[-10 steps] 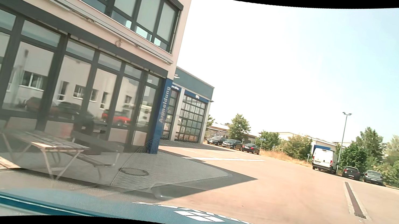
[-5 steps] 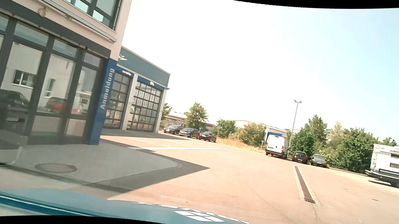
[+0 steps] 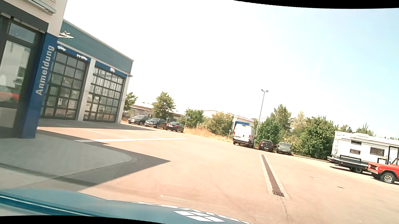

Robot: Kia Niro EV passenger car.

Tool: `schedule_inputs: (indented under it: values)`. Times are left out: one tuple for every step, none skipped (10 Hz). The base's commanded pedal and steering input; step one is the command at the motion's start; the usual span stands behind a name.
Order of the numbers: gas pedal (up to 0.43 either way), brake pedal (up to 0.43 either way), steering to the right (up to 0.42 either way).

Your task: Follow the waypoints while adhering to traffic rules and regulations

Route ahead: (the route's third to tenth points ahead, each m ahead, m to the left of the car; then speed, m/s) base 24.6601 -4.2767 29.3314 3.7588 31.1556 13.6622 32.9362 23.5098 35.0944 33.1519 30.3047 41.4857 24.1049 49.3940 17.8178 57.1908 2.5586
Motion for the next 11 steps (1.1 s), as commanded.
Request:
schedule_inputs:
  values:
    - [0.157, 0.000, 0.277]
    - [0.157, 0.000, 0.234]
    - [0.157, 0.000, 0.195]
    - [0.098, 0.000, 0.156]
    - [0.067, 0.000, 0.117]
    - [0.067, 0.000, 0.067]
    - [0.067, 0.000, 0.019]
    - [0.067, 0.000, -0.008]
    - [0.079, 0.000, -0.027]
    - [0.079, 0.000, -0.032]
    - [0.079, 0.000, -0.032]
